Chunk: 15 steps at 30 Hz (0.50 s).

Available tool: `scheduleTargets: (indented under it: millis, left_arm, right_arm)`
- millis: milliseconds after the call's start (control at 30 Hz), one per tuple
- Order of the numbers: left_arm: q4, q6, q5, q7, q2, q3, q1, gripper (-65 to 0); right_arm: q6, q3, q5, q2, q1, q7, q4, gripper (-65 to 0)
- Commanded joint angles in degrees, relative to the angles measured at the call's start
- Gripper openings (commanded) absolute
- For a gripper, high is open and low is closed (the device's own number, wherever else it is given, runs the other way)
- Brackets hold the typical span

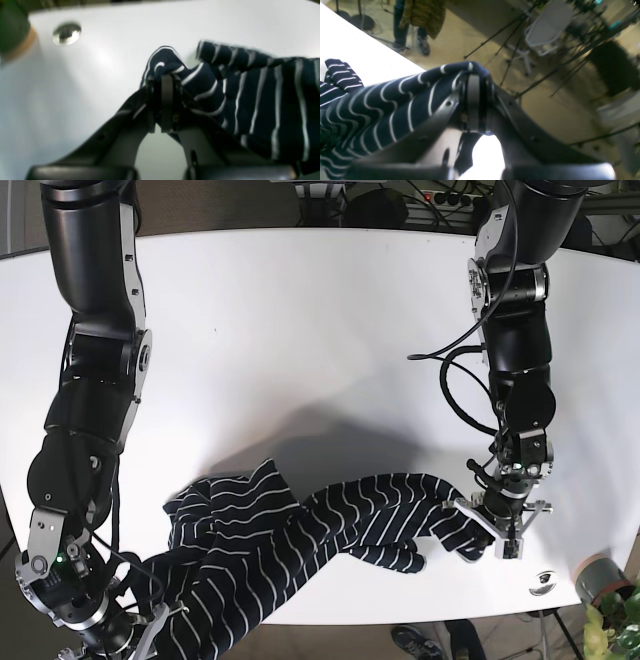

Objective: Fold the T-shirt properly
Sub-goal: 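Lift the shirt with both grippers and stretch it between them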

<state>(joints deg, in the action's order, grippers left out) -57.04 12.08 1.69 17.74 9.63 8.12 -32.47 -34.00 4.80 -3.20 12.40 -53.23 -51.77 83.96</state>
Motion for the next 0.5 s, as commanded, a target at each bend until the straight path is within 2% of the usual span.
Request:
scheduleTargets:
  millis: [0, 133, 300, 467]
  left_arm:
    - [-2.4, -1.0, 0.1, 0.5, 1.8, 0.5, -3.9, -65.0]
    - [-2.9, -1.0, 0.0, 3.5, 3.9, 0.6, -8.6, -65.0]
    - [-4.1, -1.0, 0.1, 6.7, 5.0, 6.2, -15.8, -65.0]
    - [-3.5, 2.8, 0.2, 10.2, 8.2, 7.4, -24.1, -65.0]
  right_arm:
    - [0.64, 0.3, -0.4, 0.5, -4.4, 4.2, -3.7, -62.8]
    - [0.64, 0.6, -0.4, 0.6, -8.8, 5.3, -9.1, -62.8]
    - [0.64, 0.3, -0.4, 0.9, -14.9, 5.5, -13.8, -62.8]
    - [0.64, 0.2, -0.4, 0.6, -20.1, 5.0, -14.0, -62.8]
